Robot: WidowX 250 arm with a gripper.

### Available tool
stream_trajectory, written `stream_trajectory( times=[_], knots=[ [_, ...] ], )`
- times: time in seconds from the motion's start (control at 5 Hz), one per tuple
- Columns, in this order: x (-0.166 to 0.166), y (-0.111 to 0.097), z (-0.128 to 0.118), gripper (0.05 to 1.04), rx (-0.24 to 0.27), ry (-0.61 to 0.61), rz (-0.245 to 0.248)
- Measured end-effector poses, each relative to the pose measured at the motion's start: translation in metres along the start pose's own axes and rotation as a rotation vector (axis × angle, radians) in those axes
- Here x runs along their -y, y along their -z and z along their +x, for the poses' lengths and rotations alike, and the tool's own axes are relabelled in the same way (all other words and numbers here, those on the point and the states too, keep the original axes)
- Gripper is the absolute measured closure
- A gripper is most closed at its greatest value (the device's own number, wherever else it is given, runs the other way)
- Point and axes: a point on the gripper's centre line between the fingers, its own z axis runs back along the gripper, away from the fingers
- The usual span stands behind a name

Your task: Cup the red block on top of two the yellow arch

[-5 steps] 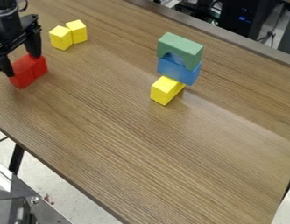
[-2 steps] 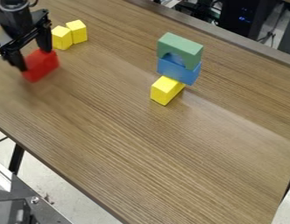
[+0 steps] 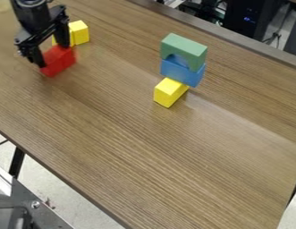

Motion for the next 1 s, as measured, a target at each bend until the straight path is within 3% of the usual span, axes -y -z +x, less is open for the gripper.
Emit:
stream_trajectory(
  times=[0.6,0.8,1.0],
  knots=[
    [0.02,-0.005,-0.017,0.083,-0.033,0.023,-0.04],
    [0.019,-0.021,-0.023,0.084,-0.054,0.037,-0.068],
    [0.013,-0.06,-0.022,0.085,-0.051,0.039,-0.148]
  ],
)
